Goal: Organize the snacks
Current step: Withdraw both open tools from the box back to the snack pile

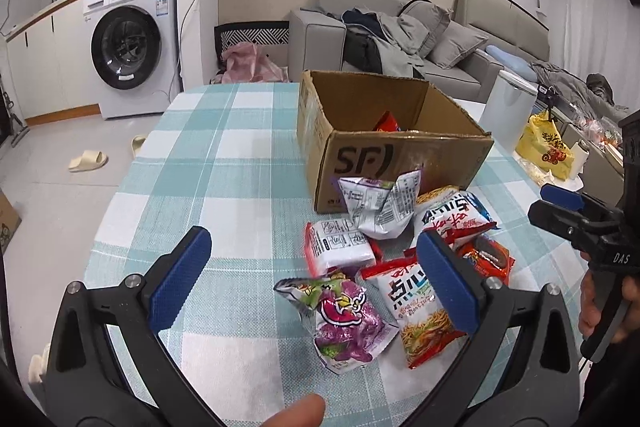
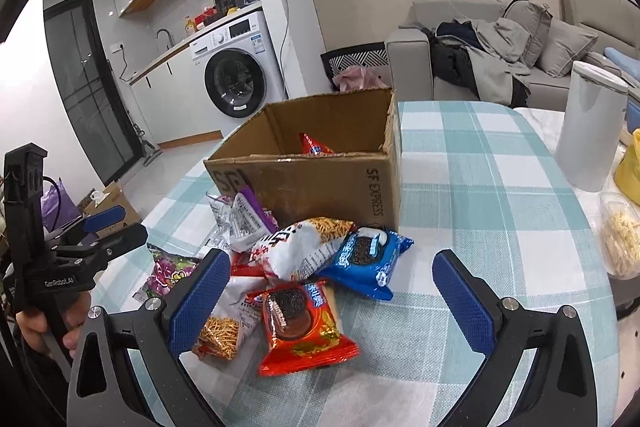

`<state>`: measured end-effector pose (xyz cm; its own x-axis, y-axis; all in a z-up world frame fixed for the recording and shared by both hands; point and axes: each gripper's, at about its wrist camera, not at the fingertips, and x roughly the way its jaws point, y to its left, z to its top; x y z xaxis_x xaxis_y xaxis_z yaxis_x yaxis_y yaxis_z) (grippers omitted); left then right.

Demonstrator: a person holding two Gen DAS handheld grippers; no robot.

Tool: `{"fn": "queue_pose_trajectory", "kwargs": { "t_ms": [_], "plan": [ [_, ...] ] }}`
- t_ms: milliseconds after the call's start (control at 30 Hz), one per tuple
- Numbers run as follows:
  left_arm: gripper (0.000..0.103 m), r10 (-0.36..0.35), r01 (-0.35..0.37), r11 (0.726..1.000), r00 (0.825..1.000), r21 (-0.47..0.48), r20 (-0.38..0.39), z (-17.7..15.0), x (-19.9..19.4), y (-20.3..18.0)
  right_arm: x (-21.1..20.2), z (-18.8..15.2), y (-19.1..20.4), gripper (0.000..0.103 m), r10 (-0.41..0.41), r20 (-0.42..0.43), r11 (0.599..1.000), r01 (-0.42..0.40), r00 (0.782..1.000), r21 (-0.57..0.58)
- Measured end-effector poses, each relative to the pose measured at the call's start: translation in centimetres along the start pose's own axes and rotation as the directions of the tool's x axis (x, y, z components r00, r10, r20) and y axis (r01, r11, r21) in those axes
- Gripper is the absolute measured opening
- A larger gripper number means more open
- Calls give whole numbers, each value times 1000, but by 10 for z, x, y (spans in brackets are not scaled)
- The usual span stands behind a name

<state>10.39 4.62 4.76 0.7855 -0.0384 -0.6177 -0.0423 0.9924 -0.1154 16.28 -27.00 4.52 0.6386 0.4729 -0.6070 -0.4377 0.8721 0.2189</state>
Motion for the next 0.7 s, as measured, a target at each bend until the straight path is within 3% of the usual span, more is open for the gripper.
{"fn": "queue_pose_trajectory", "kwargs": {
  "t_ms": [367,700],
  "plan": [
    [102,22,-21,1000,996,19,-92,-21,21,-9,32,-15,4,103,11,-137,999,-15,990,-29],
    [102,71,-76,997,974,-13,-213,-36,55,8,50,-26,4,102,19,-222,999,-26,975,-31]
  ]
}}
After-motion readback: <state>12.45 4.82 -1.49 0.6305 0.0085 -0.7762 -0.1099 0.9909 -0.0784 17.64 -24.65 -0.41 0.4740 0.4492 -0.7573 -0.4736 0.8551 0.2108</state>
